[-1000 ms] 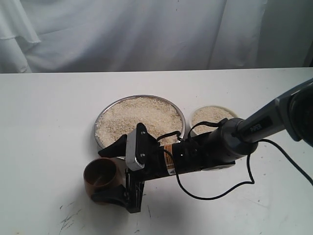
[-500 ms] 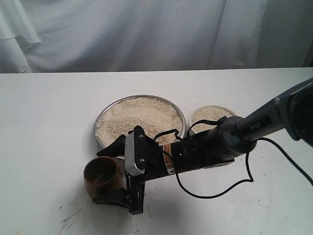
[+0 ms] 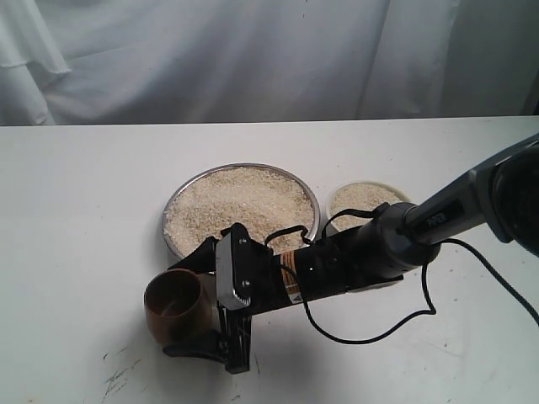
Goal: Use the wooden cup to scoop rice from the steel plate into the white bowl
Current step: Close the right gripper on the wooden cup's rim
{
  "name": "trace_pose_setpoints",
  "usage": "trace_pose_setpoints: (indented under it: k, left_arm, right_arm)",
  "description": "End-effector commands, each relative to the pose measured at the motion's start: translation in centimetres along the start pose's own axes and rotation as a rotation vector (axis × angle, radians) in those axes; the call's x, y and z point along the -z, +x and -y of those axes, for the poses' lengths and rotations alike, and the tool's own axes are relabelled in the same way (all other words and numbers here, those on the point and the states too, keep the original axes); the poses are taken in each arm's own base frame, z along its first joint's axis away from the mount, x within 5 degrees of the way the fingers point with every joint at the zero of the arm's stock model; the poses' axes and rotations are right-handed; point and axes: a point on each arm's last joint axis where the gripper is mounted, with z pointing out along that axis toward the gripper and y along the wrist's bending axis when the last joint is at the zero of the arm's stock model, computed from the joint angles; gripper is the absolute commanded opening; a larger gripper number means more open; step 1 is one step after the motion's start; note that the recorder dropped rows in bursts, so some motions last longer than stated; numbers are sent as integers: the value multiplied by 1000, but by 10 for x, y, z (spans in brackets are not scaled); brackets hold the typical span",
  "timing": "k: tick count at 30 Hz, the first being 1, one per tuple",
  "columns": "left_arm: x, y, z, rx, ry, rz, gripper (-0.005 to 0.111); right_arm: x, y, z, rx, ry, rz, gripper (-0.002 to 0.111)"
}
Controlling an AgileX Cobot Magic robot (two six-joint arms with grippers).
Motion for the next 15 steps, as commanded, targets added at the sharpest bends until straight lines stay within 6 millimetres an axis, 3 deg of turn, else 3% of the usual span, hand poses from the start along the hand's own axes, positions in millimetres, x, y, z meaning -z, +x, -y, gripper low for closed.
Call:
trace_pose_setpoints:
  k: [1,15]
  left_arm:
    - [0,1,0,4,2,7,0]
    - [0,1,0,4,2,7,0]
  right_arm:
    - [-2,-1,-2,27,-24,-5,86]
    - [-2,3,-1,37,-9,-39,86]
